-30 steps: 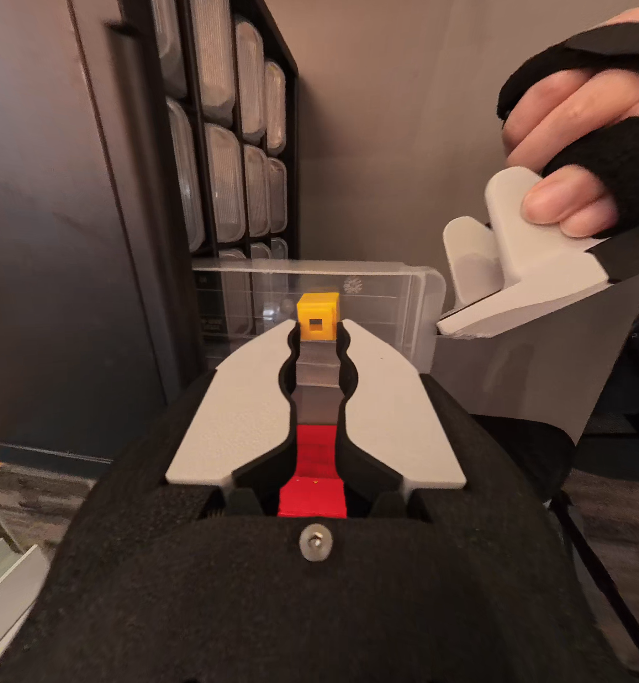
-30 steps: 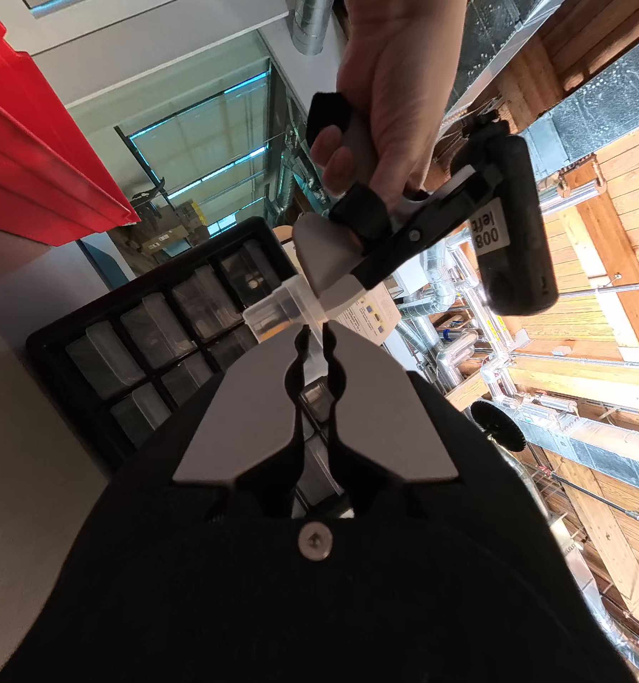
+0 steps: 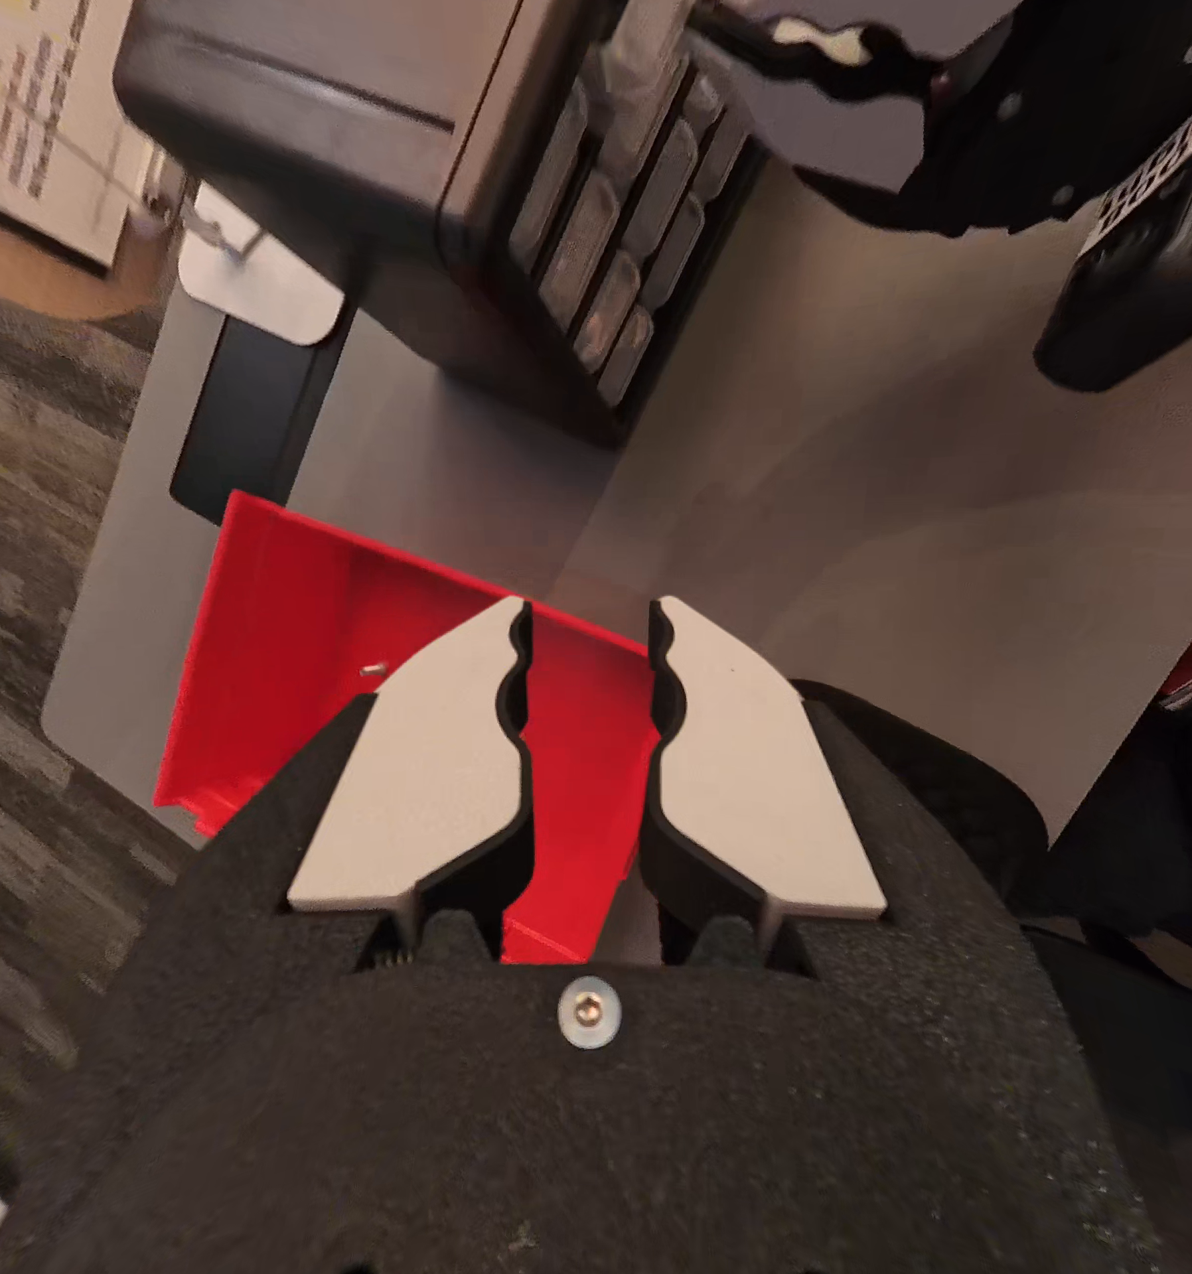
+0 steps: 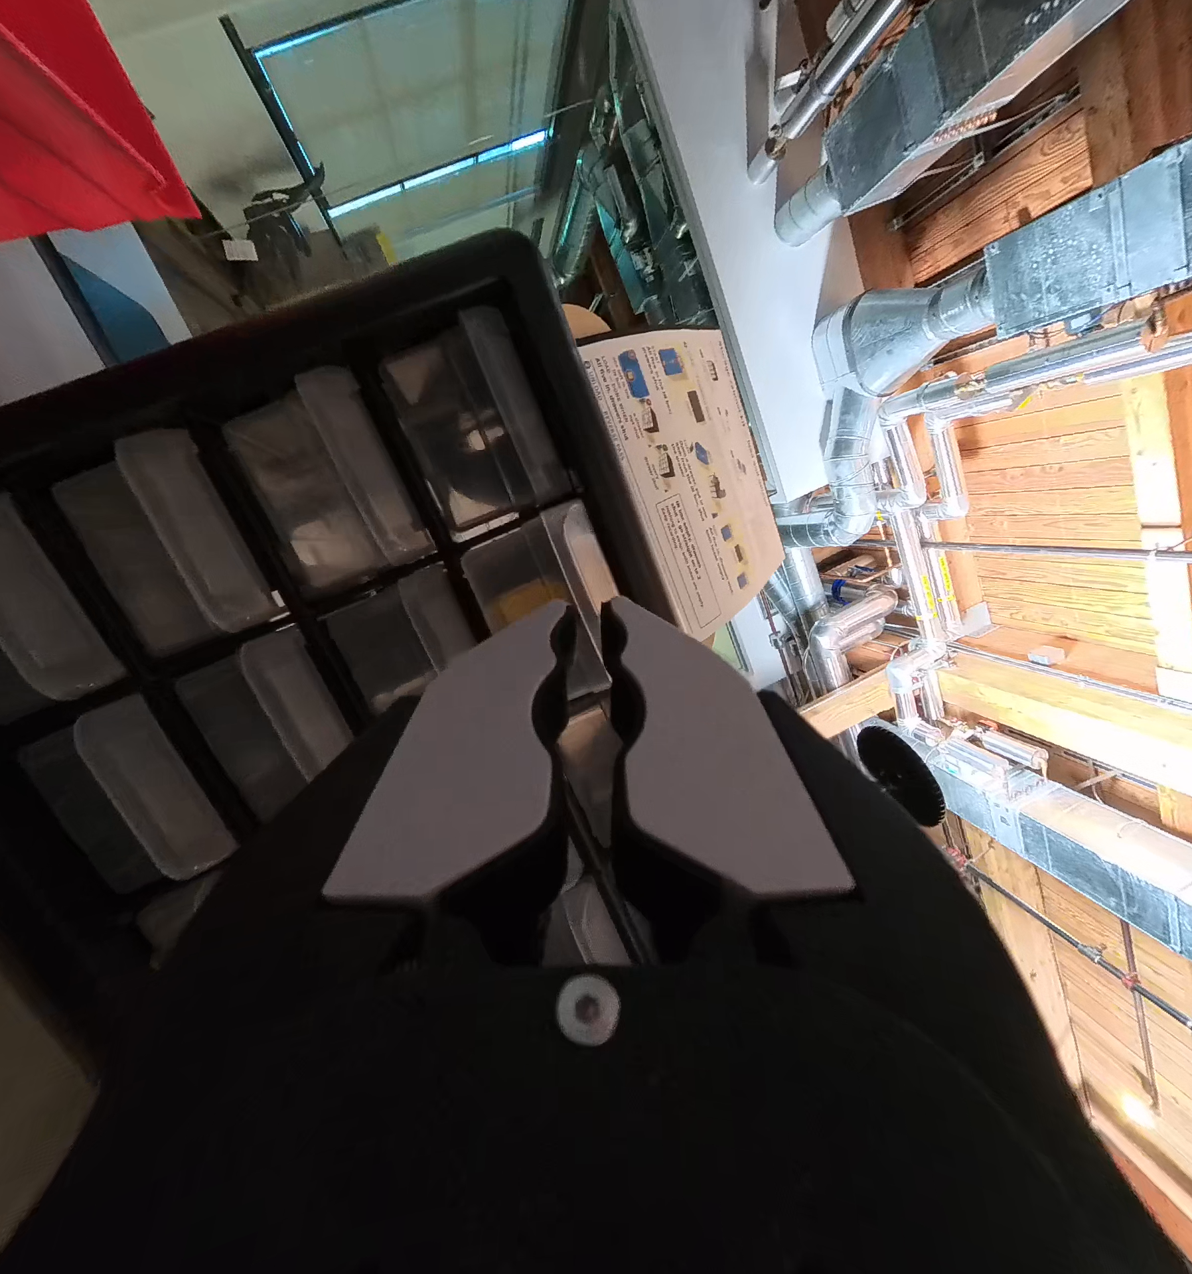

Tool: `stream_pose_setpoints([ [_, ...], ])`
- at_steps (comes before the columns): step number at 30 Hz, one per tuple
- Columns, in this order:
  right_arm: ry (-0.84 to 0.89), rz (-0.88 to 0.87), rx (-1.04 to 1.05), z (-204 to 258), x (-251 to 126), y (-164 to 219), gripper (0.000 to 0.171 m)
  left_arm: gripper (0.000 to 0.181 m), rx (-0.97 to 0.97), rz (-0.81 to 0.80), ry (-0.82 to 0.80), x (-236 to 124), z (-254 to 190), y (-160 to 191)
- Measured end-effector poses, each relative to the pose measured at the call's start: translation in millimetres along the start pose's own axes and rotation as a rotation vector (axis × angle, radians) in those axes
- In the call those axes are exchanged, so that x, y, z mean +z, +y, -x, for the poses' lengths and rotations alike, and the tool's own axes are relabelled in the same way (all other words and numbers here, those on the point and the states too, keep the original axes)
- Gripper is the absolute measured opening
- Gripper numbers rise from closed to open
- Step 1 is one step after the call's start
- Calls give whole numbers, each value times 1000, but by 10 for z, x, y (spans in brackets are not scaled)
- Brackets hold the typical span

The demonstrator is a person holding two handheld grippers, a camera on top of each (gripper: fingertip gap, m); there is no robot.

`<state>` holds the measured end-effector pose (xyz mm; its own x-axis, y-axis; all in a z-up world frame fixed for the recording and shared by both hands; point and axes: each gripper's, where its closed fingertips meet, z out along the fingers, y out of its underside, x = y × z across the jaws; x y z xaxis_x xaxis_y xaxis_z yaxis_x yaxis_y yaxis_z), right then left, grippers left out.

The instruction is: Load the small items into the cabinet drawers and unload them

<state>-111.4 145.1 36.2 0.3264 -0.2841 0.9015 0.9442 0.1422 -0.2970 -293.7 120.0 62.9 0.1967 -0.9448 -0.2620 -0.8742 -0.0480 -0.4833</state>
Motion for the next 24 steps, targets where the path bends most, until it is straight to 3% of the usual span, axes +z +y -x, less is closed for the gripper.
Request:
stream_pose_setpoints([
  [7, -19, 37, -4, 4, 140, 87, 9, 32, -59, -5, -2, -49, 30, 248],
  [12, -79, 38, 7, 104, 95, 82, 25, 33, -75, -19, -12, -62, 43, 297],
  [17, -130, -37, -14, 382, -178, 81, 23, 33, -130, -11, -40, -73, 185, 499],
  [24, -98, 41, -36, 427, -2, 250, 21, 33, -255, 48, -57, 153, 458, 908],
])
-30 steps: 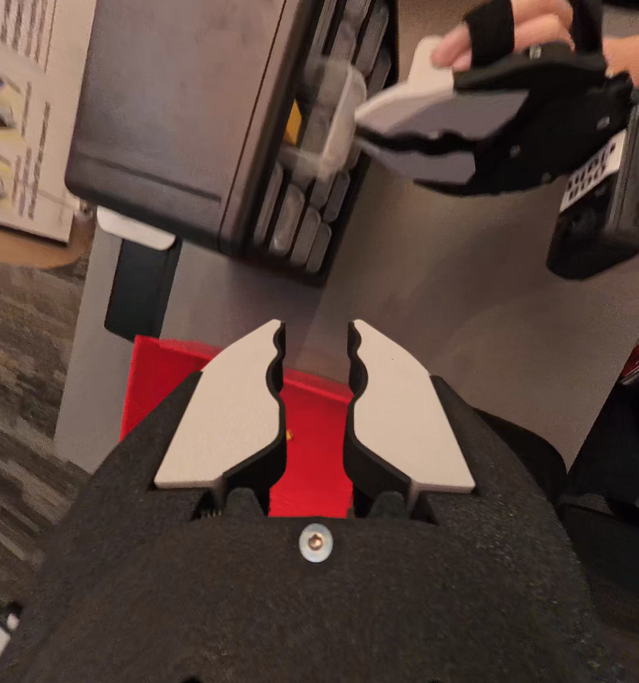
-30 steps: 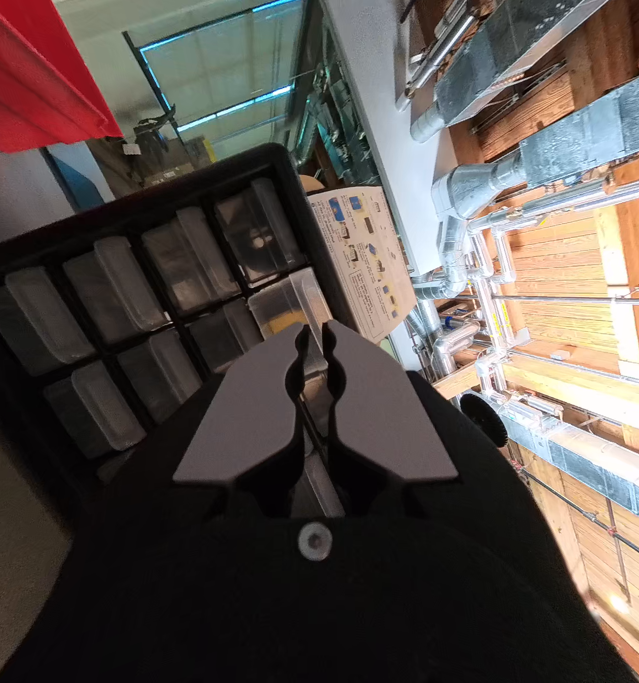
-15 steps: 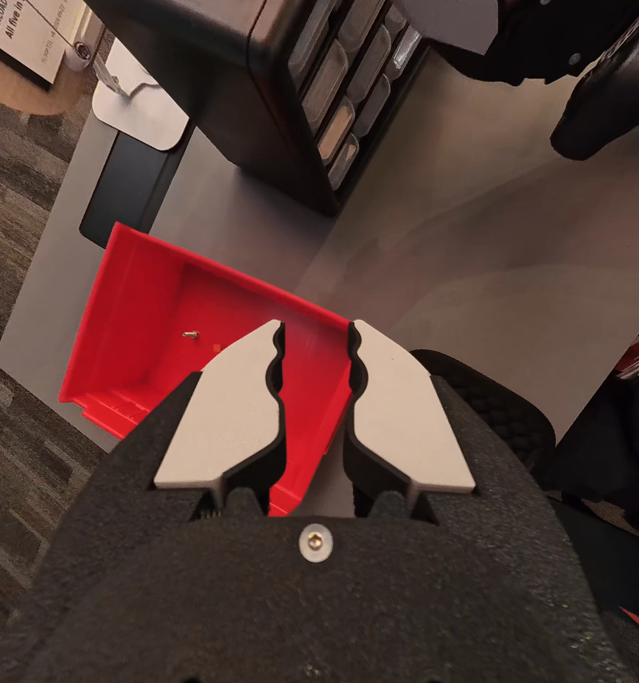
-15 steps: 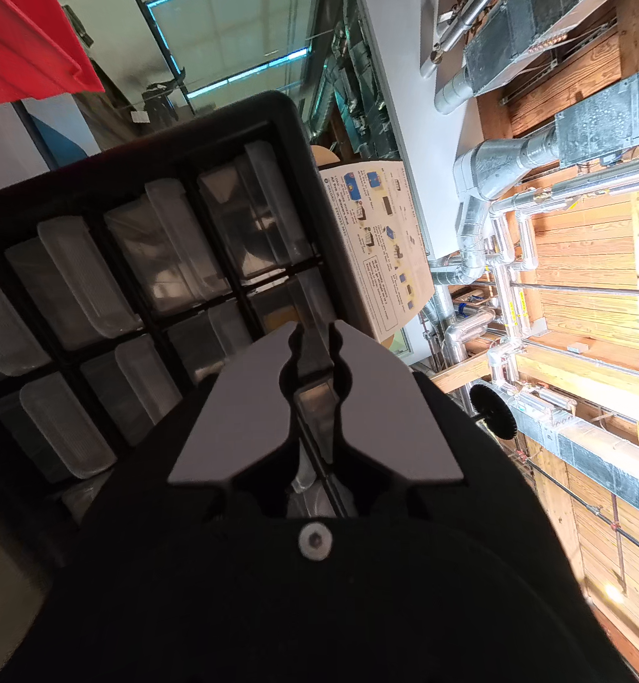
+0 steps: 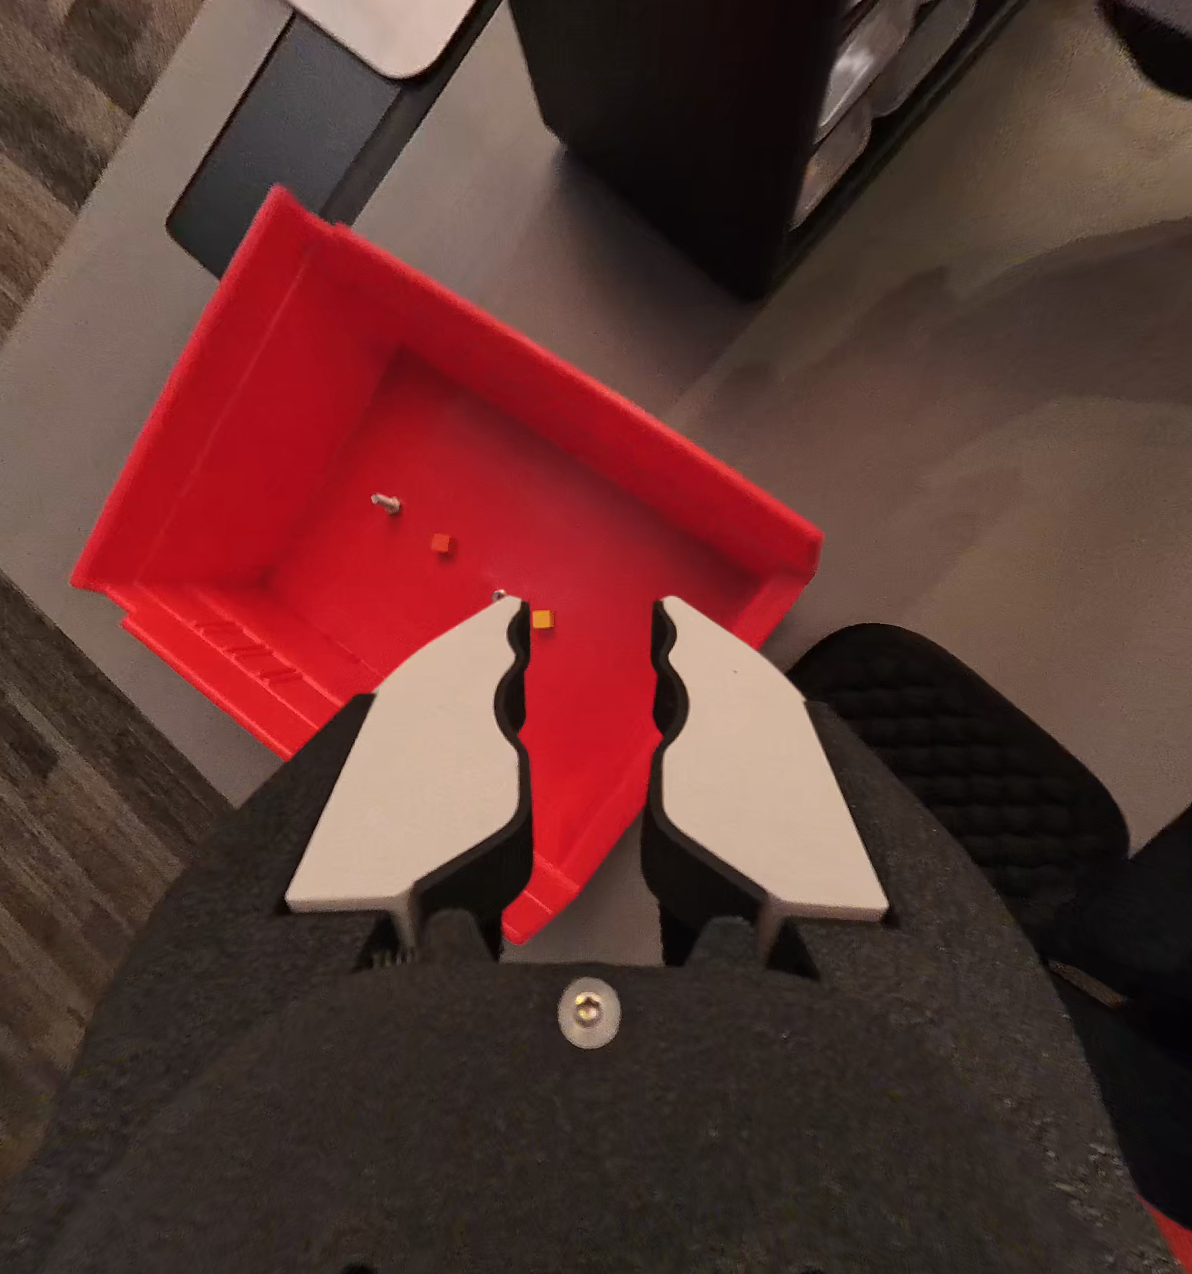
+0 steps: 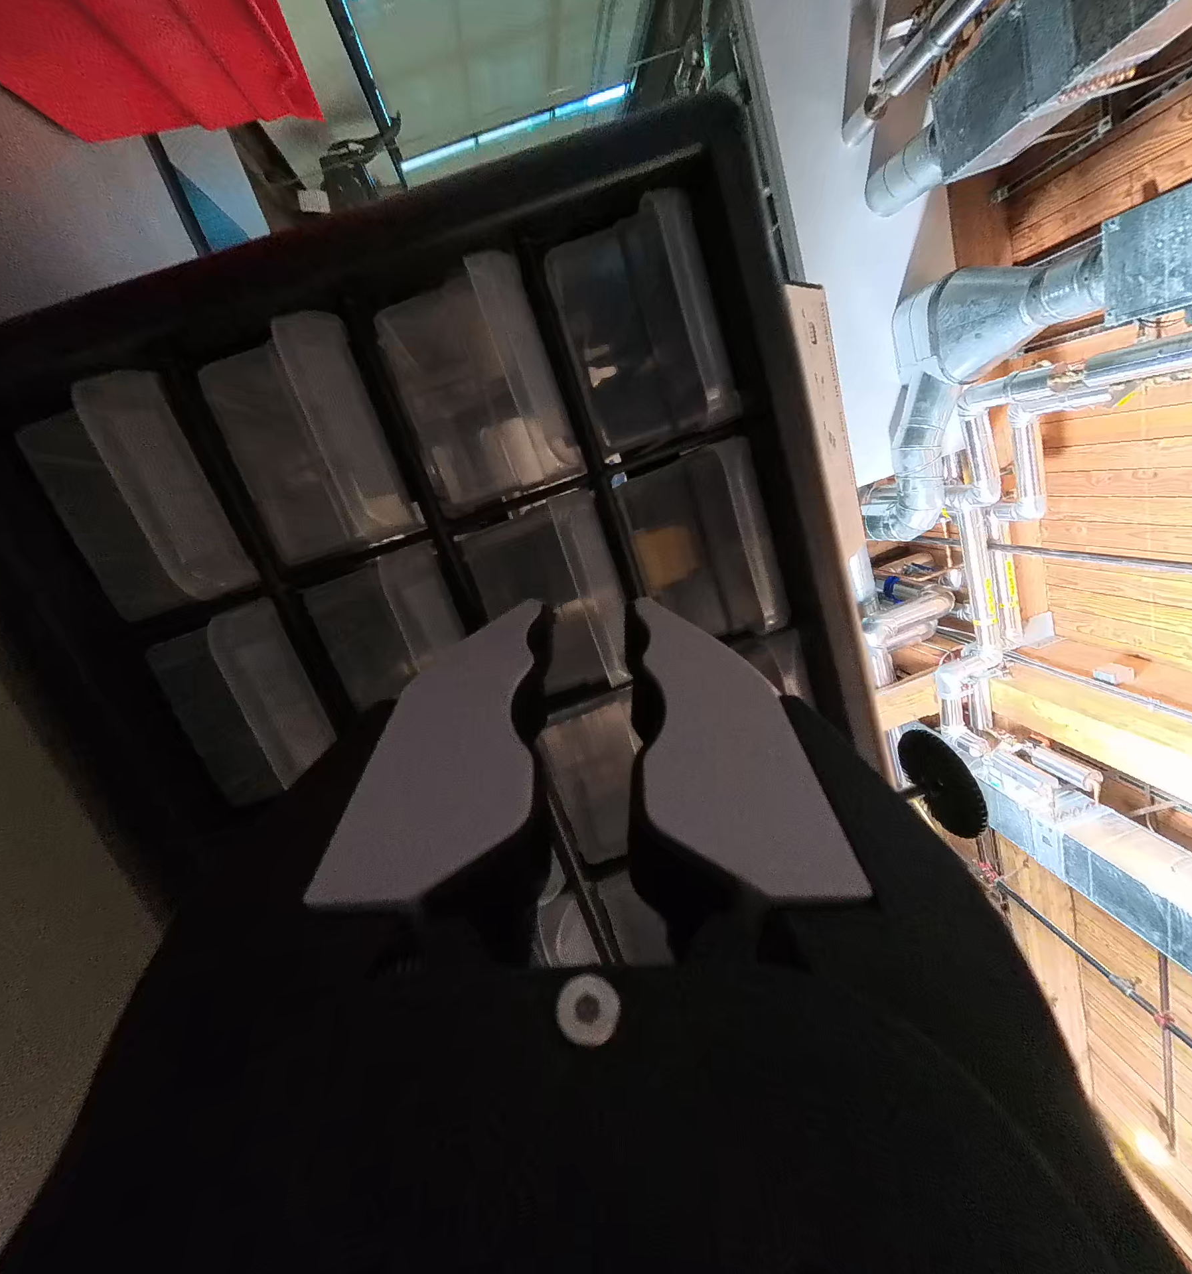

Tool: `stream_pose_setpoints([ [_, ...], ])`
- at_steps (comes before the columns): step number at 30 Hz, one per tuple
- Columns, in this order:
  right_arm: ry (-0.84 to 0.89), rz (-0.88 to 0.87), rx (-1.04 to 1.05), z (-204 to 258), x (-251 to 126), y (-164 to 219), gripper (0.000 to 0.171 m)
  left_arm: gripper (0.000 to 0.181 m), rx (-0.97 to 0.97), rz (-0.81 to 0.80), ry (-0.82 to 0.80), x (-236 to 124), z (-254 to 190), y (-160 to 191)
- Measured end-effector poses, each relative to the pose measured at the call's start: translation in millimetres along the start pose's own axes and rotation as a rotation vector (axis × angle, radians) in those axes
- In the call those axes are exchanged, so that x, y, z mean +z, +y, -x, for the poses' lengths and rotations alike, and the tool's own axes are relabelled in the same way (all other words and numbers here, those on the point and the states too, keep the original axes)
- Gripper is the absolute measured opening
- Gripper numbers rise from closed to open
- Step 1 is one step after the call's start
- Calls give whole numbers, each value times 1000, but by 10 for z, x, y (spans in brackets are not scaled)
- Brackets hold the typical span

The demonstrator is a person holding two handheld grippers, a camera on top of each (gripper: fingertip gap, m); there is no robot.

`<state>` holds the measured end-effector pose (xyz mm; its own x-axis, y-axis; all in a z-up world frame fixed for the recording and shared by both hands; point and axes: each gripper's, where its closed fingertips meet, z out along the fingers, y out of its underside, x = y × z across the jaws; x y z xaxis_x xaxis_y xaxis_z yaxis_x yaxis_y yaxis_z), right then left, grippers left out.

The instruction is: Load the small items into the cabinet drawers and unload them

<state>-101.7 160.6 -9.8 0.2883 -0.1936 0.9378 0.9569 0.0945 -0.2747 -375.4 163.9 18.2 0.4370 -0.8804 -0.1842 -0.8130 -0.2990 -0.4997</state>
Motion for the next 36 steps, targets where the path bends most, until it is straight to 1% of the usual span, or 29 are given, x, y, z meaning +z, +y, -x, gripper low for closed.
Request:
stream_pose_setpoints([
  [2, 12, 5, -9, -3, 37, 20, 17, 33, -29, 15, -1, 79, 72, 97],
  [3, 31, -5, -13, -28, 37, 13, 11, 33, -43, 25, -4, 120, 112, 149],
  [7, 41, -27, 4, -55, -9, 9, 10, 32, -82, 70, -35, 307, 292, 365],
  [12, 35, -38, -13, -73, -158, -21, 9, 33, -129, 137, 7, 671, 343, 628],
  [15, 35, -42, -8, -93, -269, -36, 1, 33, -99, 178, 33, 895, 285, 716],
  [17, 52, -68, -4, -152, -350, -96, 1, 33, -52, 207, 29, 1019, 259, 754],
  [20, 34, -58, -5, -130, -374, -115, 1, 33, -22, 255, 23, 1162, 256, 816],
  [21, 27, -67, -13, -99, -369, -130, 5, 33, -22, 262, 25, 1196, 260, 829],
  [23, 25, -59, -41, -38, -318, -109, 18, 33, -24, 267, 17, 1243, 287, 842],
  [25, 33, -31, -57, -5, -227, -45, 23, 33, -28, 277, 14, 1265, 301, 862],
  [28, 57, -2, -47, -23, -117, 20, 22, 33, -30, 278, 13, 1269, 299, 870],
  [30, 78, -10, -34, -69, -106, 2, 10, 33, -29, 280, 11, 1264, 291, 881],
  [36, 82, -49, -35, -95, -246, -77, 10, 31, -20, 276, 3, 1272, 287, 918],
])
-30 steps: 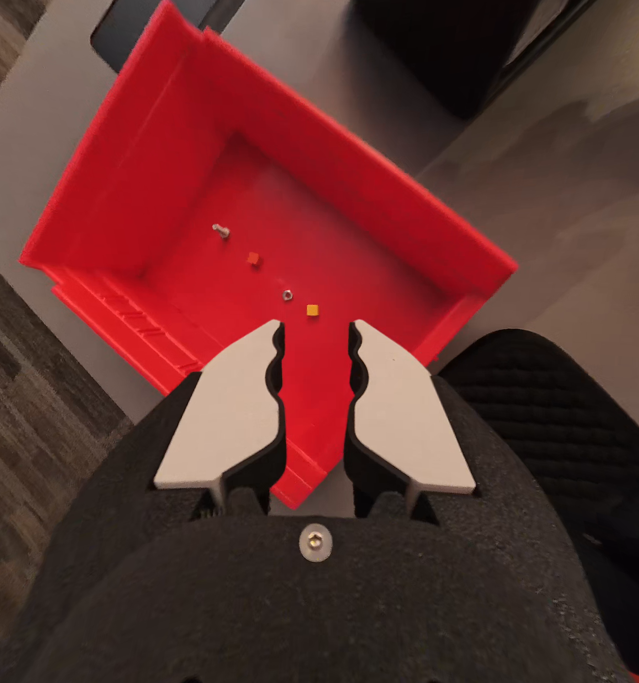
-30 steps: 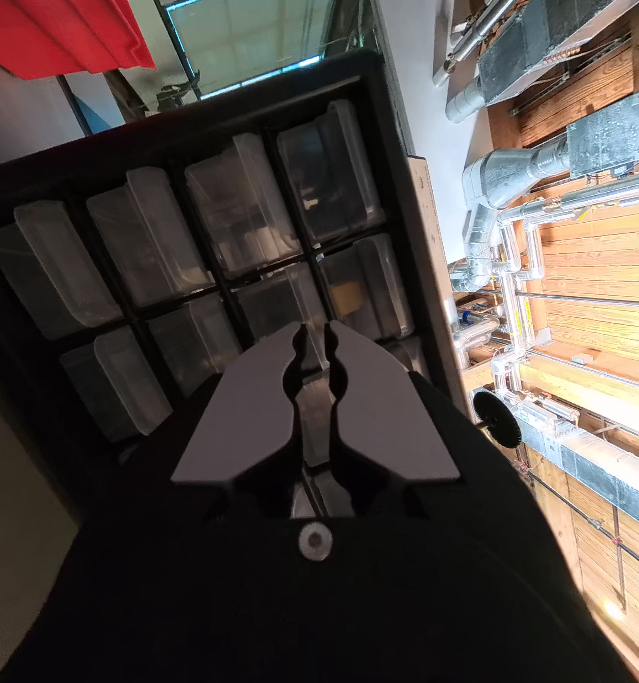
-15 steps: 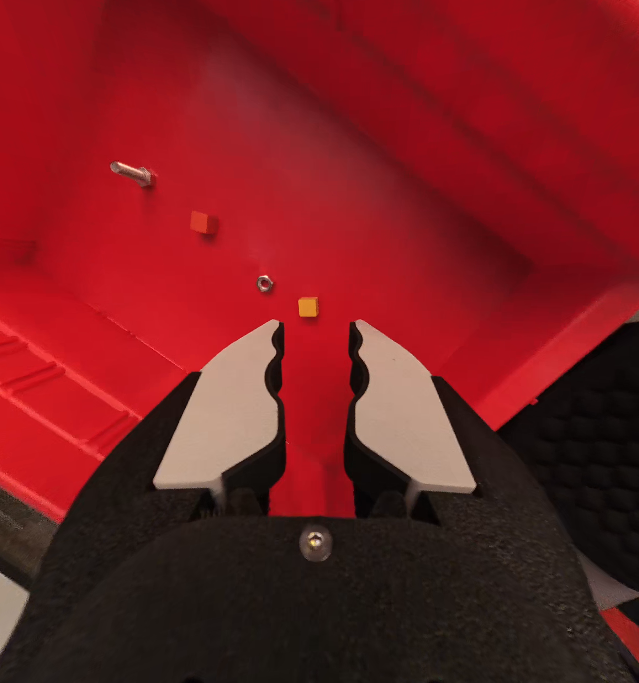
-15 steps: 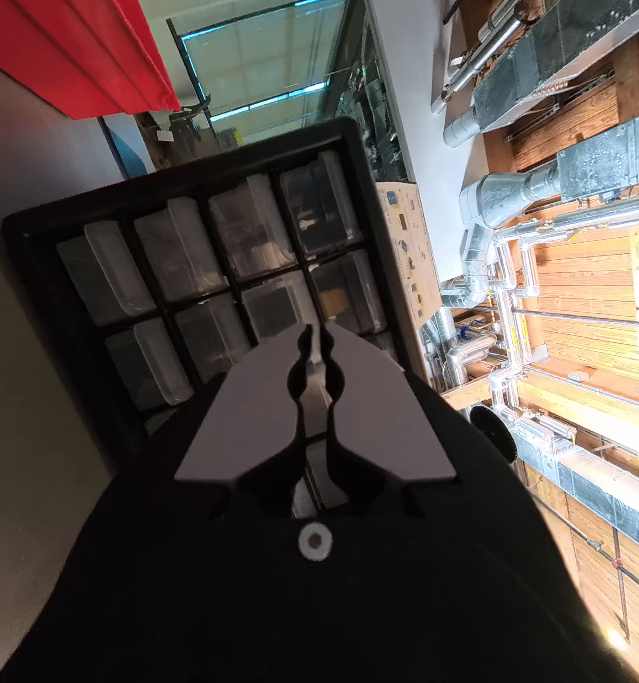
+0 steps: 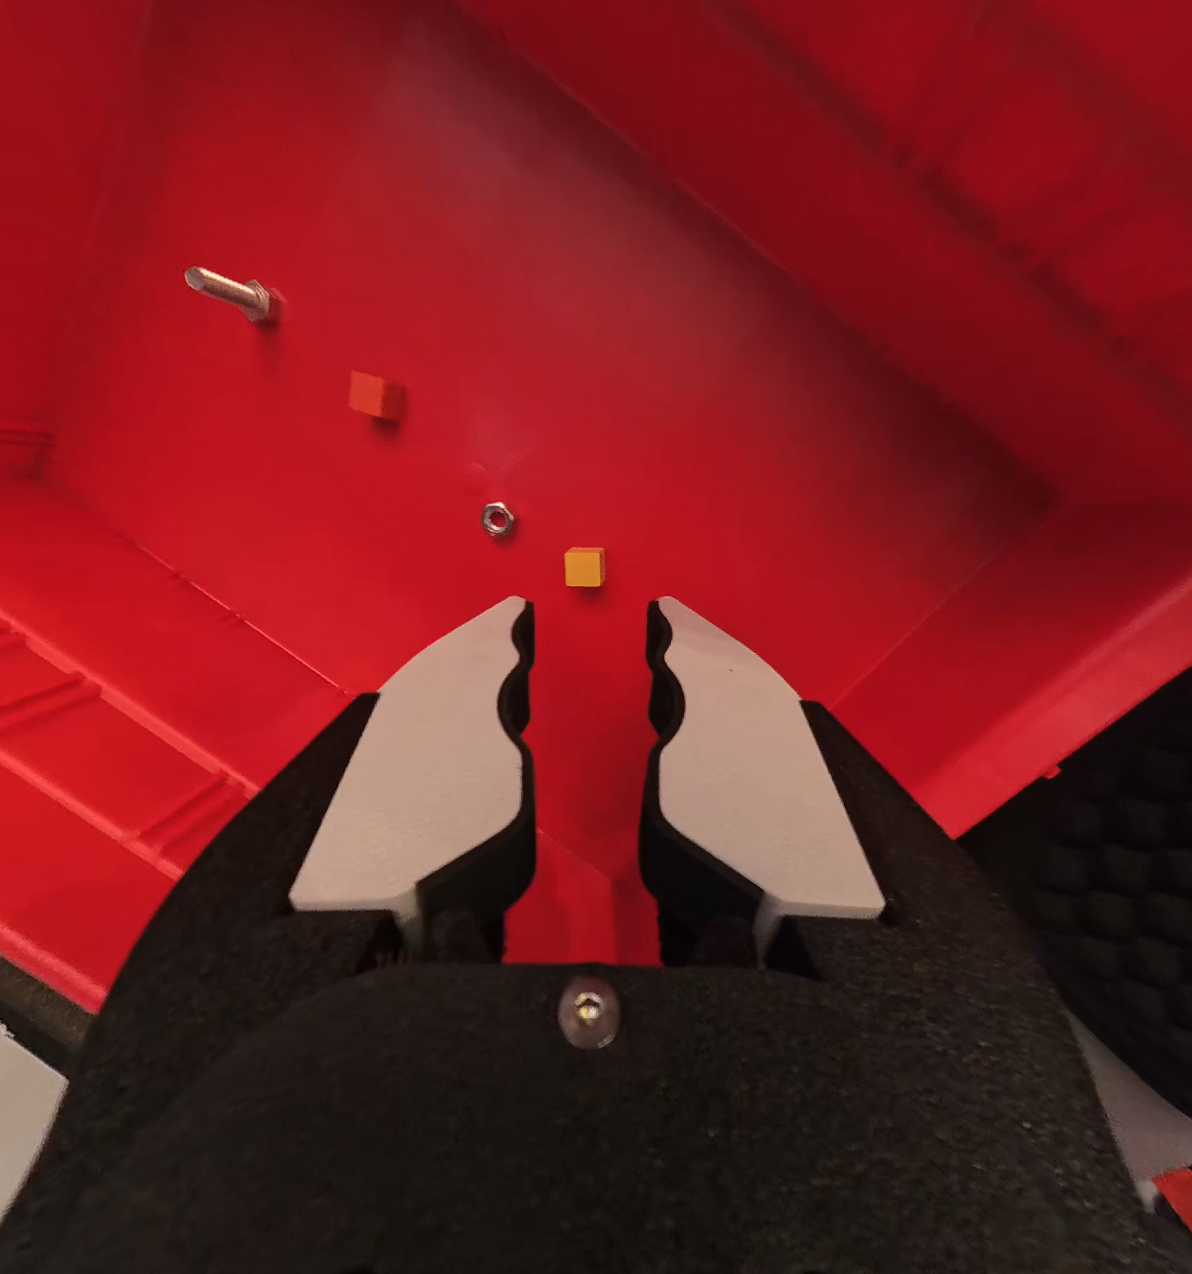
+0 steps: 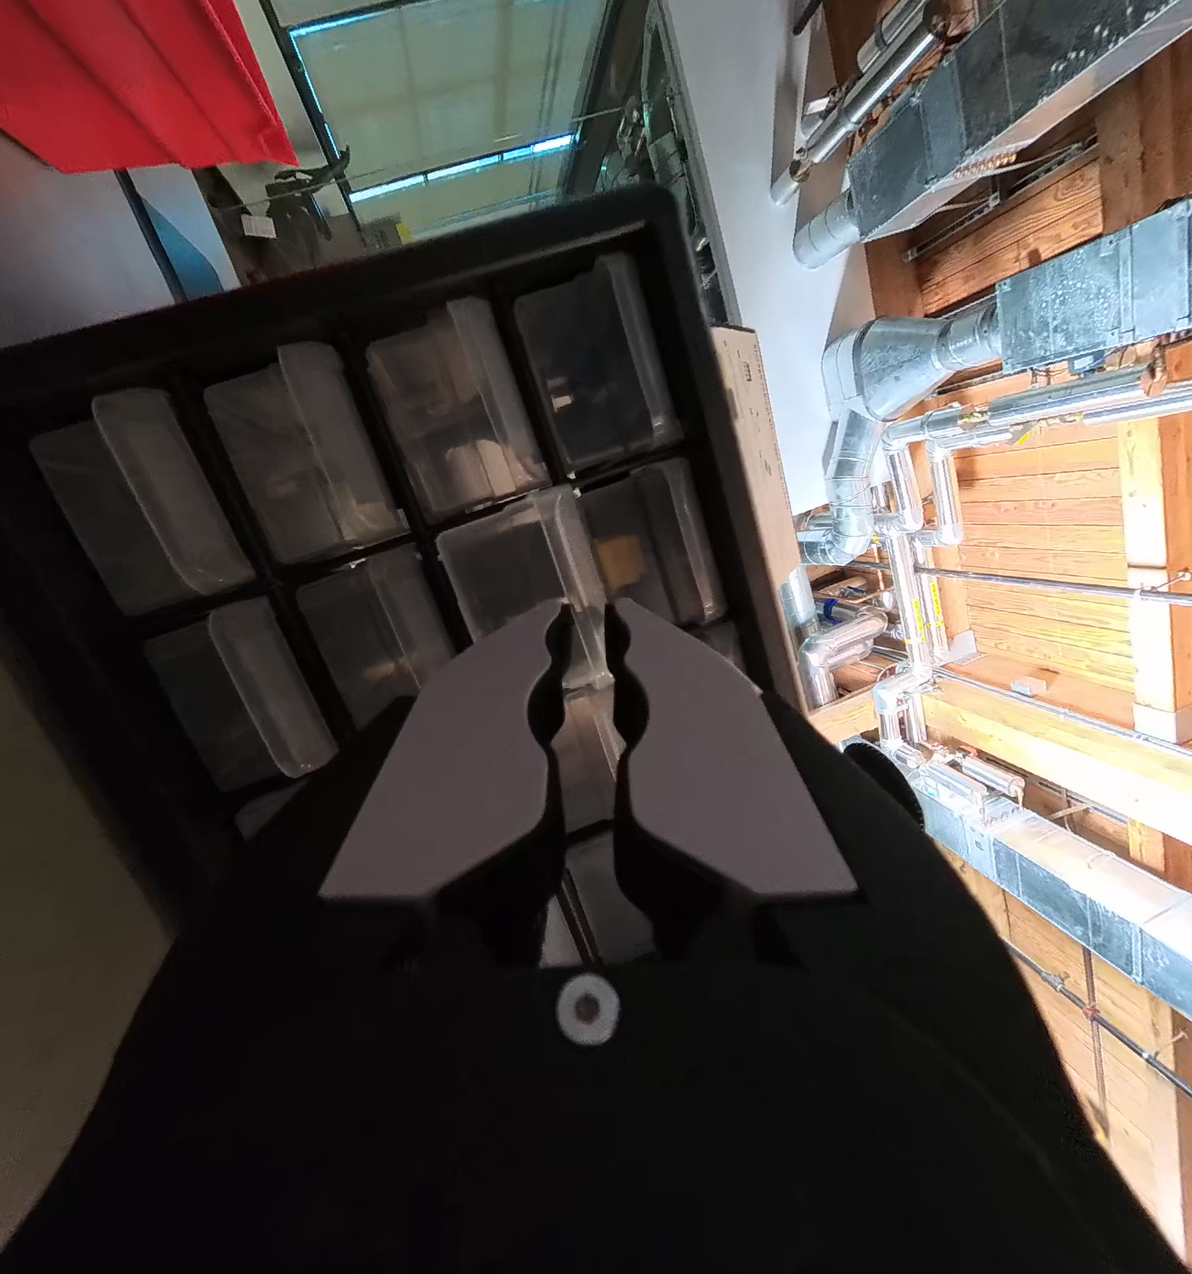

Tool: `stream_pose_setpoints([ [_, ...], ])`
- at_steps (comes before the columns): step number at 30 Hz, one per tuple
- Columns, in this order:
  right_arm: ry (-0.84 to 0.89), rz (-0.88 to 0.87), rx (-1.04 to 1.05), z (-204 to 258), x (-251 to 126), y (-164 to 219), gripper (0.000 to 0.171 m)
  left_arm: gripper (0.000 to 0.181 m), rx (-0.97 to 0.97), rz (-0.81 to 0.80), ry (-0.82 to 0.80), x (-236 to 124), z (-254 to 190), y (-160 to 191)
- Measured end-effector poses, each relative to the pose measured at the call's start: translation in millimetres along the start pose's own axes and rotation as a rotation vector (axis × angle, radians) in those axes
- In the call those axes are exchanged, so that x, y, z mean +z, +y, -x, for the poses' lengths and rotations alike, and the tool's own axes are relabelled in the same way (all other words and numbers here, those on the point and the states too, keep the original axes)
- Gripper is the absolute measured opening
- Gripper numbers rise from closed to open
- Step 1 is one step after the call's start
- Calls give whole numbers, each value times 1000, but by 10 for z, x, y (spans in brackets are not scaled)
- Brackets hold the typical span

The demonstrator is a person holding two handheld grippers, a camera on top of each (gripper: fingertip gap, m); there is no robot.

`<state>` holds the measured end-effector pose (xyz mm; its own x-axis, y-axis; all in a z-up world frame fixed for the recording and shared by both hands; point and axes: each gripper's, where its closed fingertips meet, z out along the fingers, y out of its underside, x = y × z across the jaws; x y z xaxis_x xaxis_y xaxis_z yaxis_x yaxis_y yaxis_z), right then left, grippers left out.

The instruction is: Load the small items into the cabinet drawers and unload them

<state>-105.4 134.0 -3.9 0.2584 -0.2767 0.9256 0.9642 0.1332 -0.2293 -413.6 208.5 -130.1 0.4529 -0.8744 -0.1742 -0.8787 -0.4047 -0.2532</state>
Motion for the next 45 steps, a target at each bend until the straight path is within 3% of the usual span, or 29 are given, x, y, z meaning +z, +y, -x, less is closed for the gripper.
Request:
stream_pose_setpoints([
  [18, -25, 2, 25, -91, -317, -113, 10, 11, -6, 64, 36, 222, -18, -22],
  [23, -30, 3, 34, -98, -337, -118, 10, 11, 24, 85, 17, 156, 6, 27],
  [26, -29, 1, 36, -100, -350, -131, 10, 11, 30, 28, 11, -57, -12, -78],
  [30, -29, 2, 41, -111, -391, -146, 10, 11, 76, -135, 28, -658, -250, -520],
  [36, -27, 3, 41, -107, -395, -162, 10, 11, 318, -312, 72, -1468, -1159, -1459],
  [40, -26, 3, 40, -108, -400, -172, 10, 10, 535, -302, 21, -1556, -1685, -2021],
  [45, -33, 1, 33, -110, -411, -179, 10, 10, 662, -182, 0, -1245, -1940, -2499],
])
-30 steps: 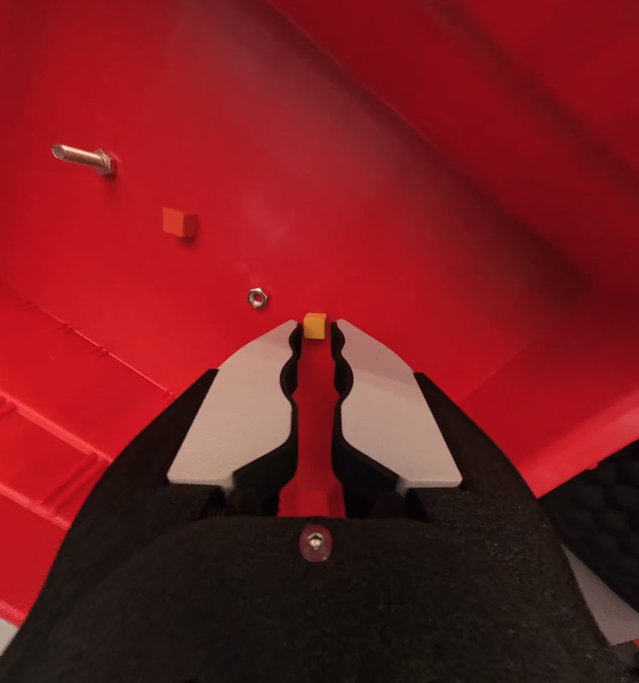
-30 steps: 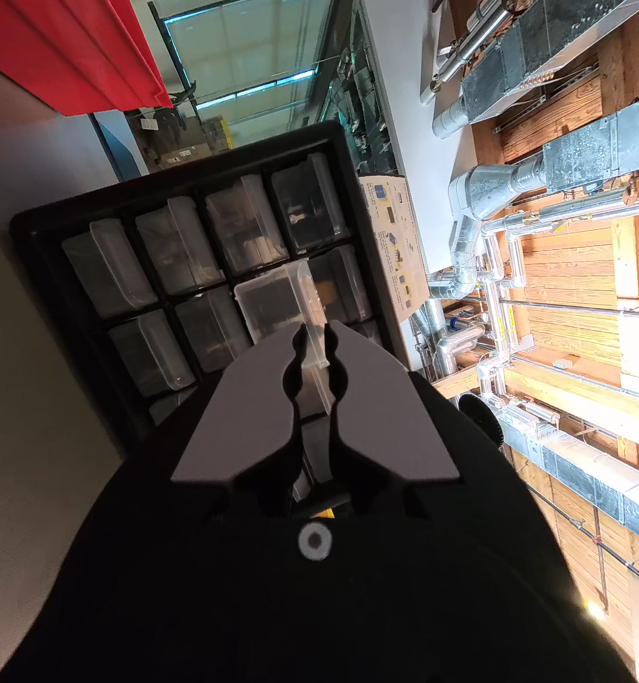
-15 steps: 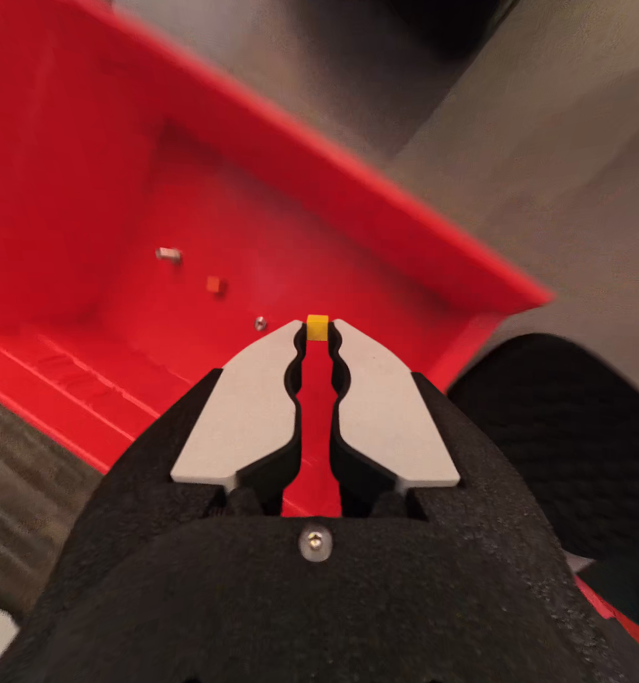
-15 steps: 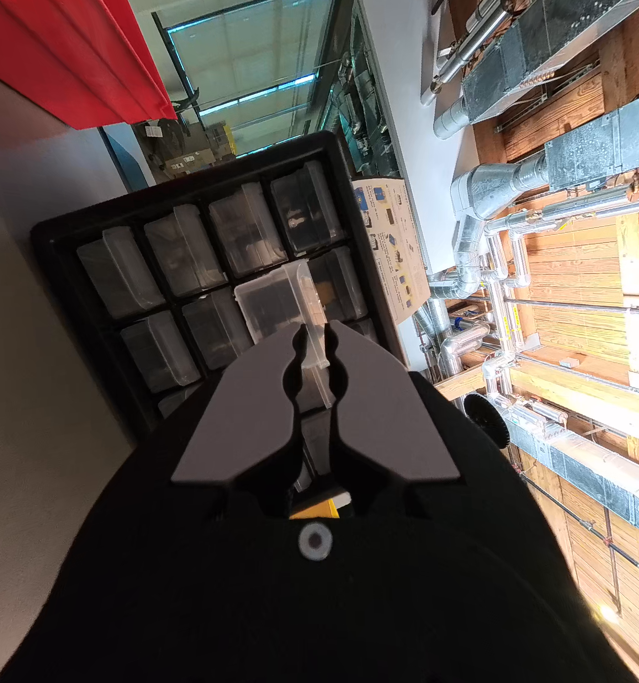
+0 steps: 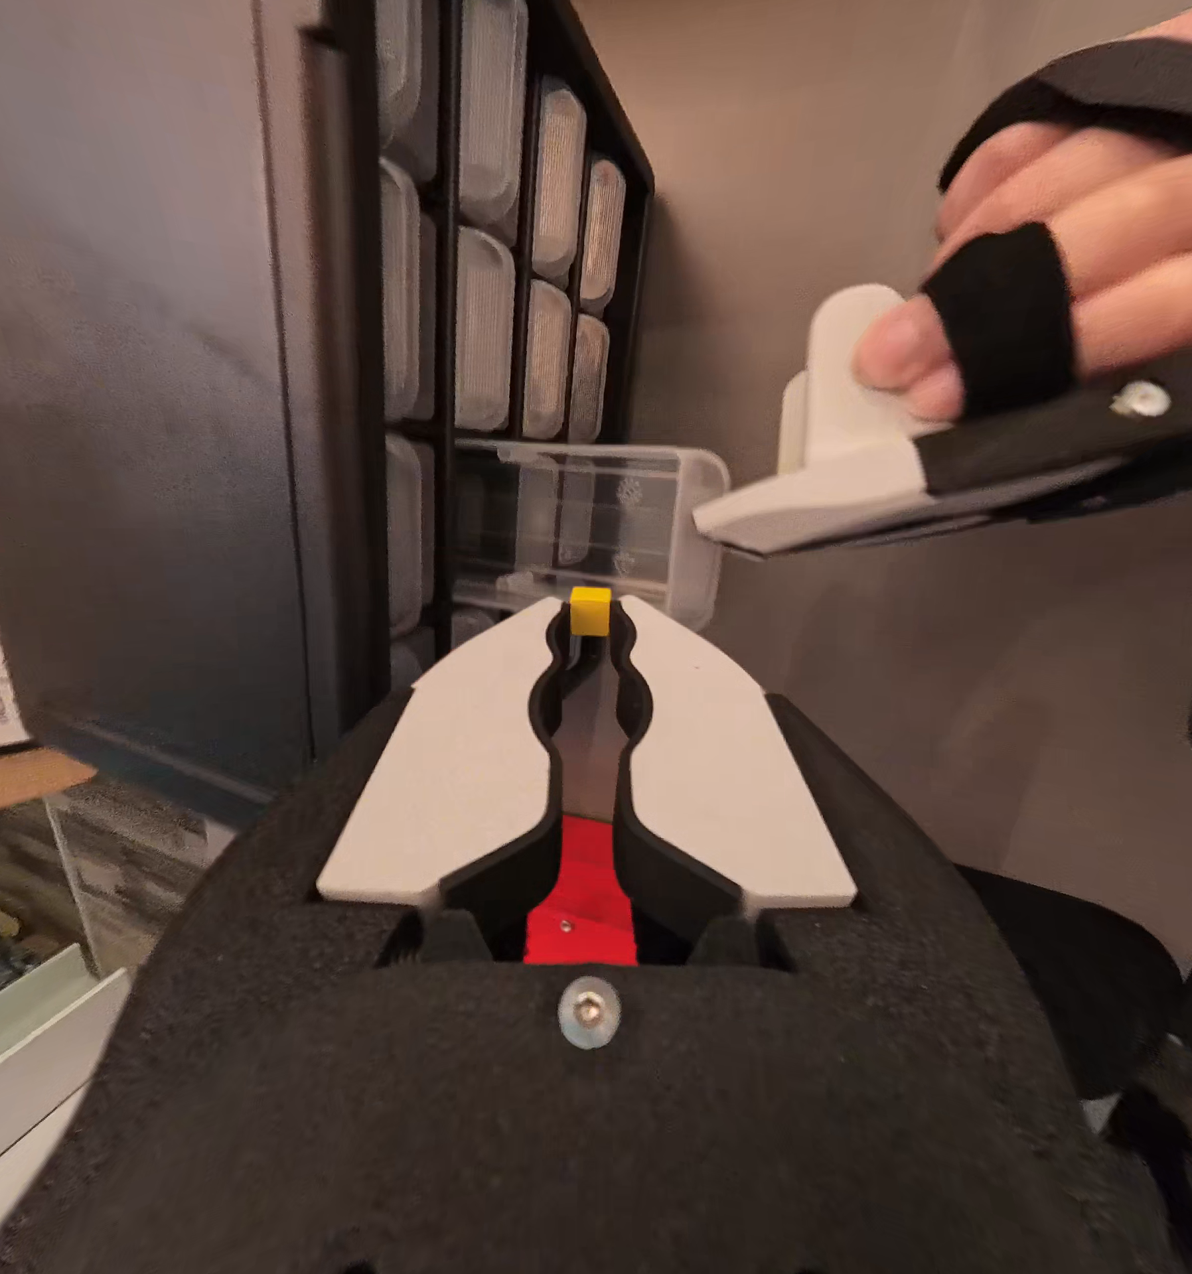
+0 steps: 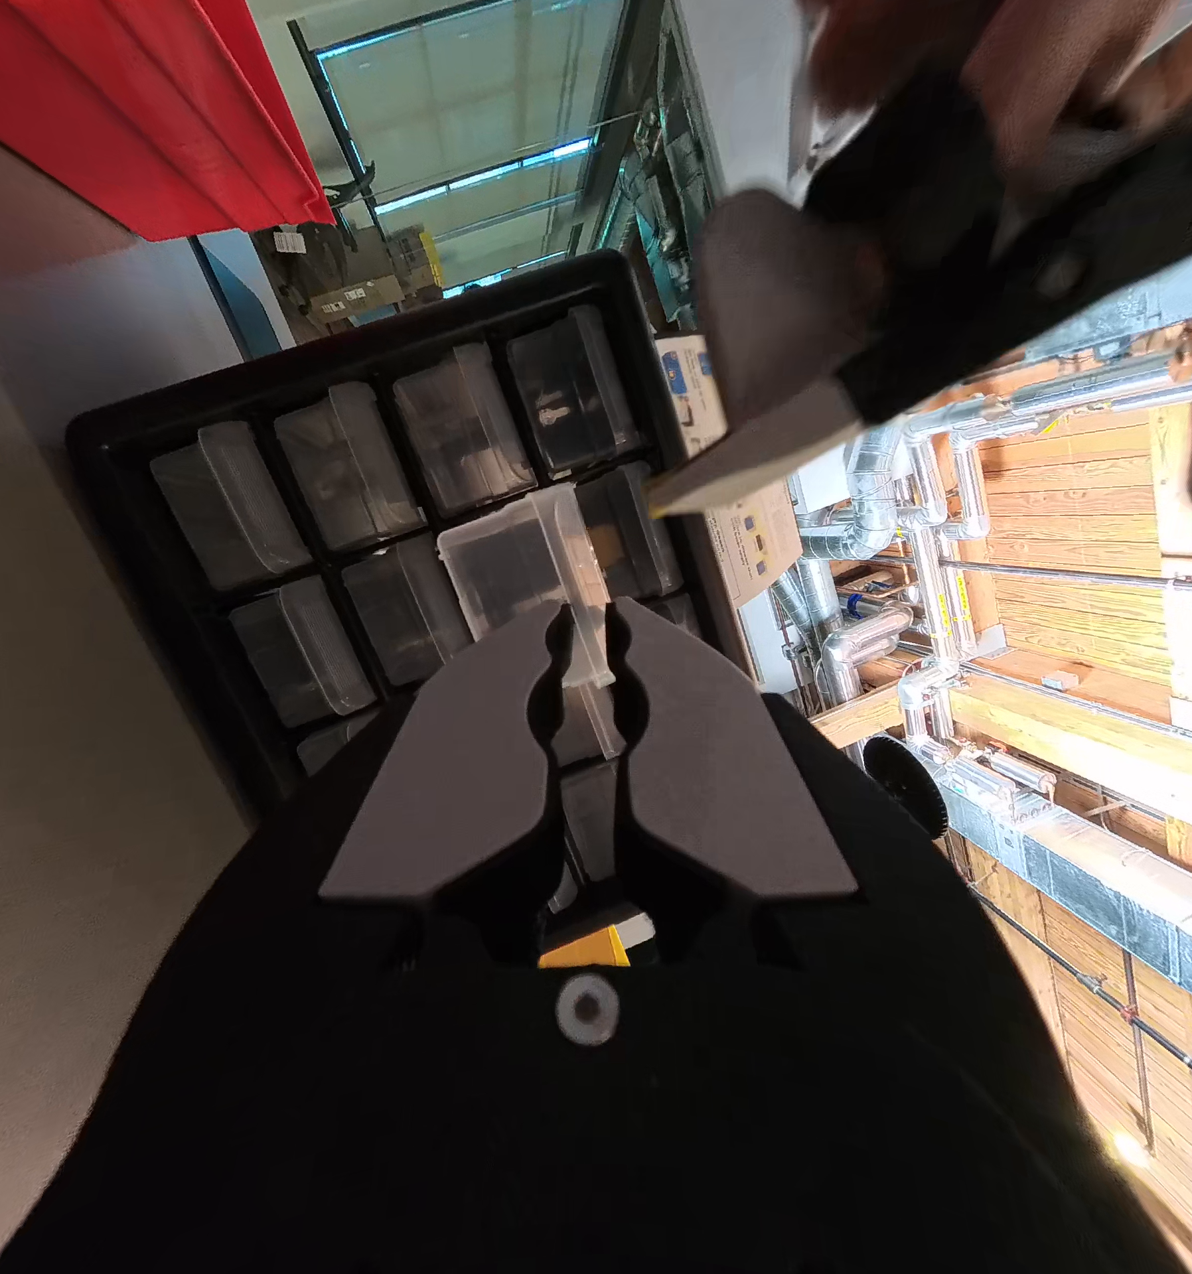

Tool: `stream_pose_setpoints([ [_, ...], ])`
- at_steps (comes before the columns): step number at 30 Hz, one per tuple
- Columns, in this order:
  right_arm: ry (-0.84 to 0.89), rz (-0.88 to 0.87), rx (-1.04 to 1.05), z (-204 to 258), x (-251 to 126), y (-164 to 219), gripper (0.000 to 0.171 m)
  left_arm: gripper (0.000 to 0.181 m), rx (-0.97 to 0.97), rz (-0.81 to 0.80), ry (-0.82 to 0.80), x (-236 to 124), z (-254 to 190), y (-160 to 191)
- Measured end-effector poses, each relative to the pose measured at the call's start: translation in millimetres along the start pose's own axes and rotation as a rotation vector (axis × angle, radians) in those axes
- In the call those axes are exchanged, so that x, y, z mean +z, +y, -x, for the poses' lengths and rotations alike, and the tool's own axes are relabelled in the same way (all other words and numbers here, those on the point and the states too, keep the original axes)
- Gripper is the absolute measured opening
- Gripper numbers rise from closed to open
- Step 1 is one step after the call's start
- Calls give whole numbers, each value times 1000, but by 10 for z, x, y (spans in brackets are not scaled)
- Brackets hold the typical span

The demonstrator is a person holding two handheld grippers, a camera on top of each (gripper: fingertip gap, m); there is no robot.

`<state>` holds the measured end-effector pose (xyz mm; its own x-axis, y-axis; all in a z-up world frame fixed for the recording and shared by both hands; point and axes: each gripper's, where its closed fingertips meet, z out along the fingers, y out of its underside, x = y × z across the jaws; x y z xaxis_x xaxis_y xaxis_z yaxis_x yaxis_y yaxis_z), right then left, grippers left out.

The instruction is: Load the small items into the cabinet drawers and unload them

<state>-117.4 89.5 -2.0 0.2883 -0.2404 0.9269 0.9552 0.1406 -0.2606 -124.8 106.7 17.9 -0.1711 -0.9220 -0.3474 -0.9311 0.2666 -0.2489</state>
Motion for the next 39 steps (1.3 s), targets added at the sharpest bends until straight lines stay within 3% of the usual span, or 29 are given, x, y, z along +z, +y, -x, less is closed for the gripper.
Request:
stream_pose_setpoints([
  [5, -1, -16, 6, -12, -44, -33, 10, 10, 48, 99, 55, 322, 42, -31],
  [13, -27, -32, 14, 20, -52, -71, 10, 10, 58, 152, 136, 523, -14, 72],
  [34, -50, -36, -9, 86, -46, -90, 11, 11, 78, 253, 174, 613, -47, 87],
  [39, -49, -30, -6, 79, -39, -68, 11, 22, 68, 229, 161, 590, -37, 51],
])
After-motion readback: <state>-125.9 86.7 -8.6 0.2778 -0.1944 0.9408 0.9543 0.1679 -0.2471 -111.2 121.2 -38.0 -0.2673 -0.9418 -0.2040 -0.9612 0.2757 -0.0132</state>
